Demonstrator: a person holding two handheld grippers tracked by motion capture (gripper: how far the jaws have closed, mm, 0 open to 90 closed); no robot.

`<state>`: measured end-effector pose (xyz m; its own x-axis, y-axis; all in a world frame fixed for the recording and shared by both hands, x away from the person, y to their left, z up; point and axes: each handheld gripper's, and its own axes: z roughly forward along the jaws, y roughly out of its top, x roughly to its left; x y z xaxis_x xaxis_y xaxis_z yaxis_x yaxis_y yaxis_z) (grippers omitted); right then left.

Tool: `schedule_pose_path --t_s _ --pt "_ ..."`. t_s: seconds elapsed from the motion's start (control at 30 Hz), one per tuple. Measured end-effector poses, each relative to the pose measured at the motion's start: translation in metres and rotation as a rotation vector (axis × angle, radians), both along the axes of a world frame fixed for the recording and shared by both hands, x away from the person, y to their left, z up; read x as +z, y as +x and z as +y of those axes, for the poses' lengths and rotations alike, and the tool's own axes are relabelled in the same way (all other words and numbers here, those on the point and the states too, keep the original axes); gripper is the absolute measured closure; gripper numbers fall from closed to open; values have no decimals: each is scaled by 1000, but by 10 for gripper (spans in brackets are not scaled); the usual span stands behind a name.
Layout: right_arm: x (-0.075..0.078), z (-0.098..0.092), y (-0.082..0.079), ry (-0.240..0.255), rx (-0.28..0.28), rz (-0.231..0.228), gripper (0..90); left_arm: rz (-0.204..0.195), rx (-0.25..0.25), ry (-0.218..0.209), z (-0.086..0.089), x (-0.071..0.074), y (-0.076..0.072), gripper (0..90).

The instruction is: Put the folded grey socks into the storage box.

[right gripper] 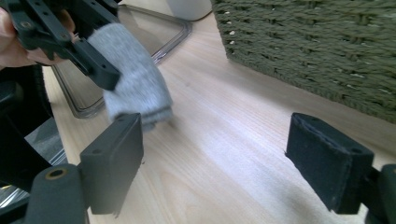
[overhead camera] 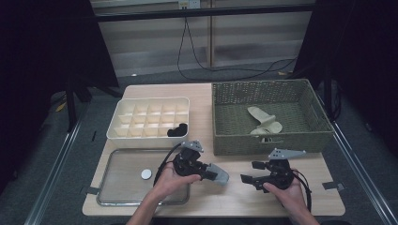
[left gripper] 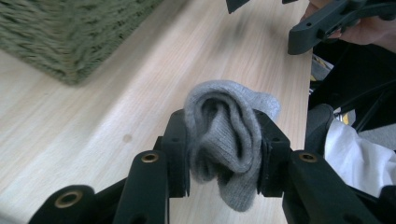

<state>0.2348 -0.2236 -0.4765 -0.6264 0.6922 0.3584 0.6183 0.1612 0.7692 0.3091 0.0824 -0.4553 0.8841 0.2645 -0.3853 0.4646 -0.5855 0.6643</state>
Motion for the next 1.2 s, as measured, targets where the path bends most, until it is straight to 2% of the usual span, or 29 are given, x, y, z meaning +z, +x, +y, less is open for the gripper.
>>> schedule_pose_path --t_s 0.03,0.1,0.17,0.37,0.5,0.53,0.6,0.63,0.67,0.73,0.93,1.03,1.07,1.13,1.2 --pt "0 0 0 2 -5 4 174 -12 0 20 2 2 1 635" --pt "0 -1 1 5 -4 3 166 -10 11 8 5 3 1 635" --pt "0 -1 1 4 -7 10 164 -27 11 26 9 7 2 635" --pt "-2 -1 2 7 9 11 125 -27 50 1 25 13 5 635" --pt "-2 0 2 -9 33 2 104 -44 54 8 34 21 6 635" --pt "-2 -1 2 8 39 -1 103 -47 63 8 36 23 7 635" --pt "-1 -2 2 10 37 -3 103 -55 78 18 40 28 9 634" --pt "-1 -2 2 10 37 -3 103 -54 75 6 42 29 11 634" --pt "-2 -2 2 8 33 -2 103 -63 80 19 45 32 12 634" --pt "-2 -2 2 6 29 -3 103 -71 84 14 49 37 14 634" --pt "-2 -2 2 1 7 -13 105 -103 109 35 63 54 19 634" --pt "-2 -2 2 1 4 -21 105 -109 123 39 70 59 22 634" --pt "-2 -3 2 -3 -2 -25 105 -110 149 41 75 62 24 634" --pt "-1 -3 2 -5 -4 -27 105 -106 154 41 78 63 26 634" --pt "-1 -3 2 9 15 -20 105 -109 161 46 82 64 29 634"
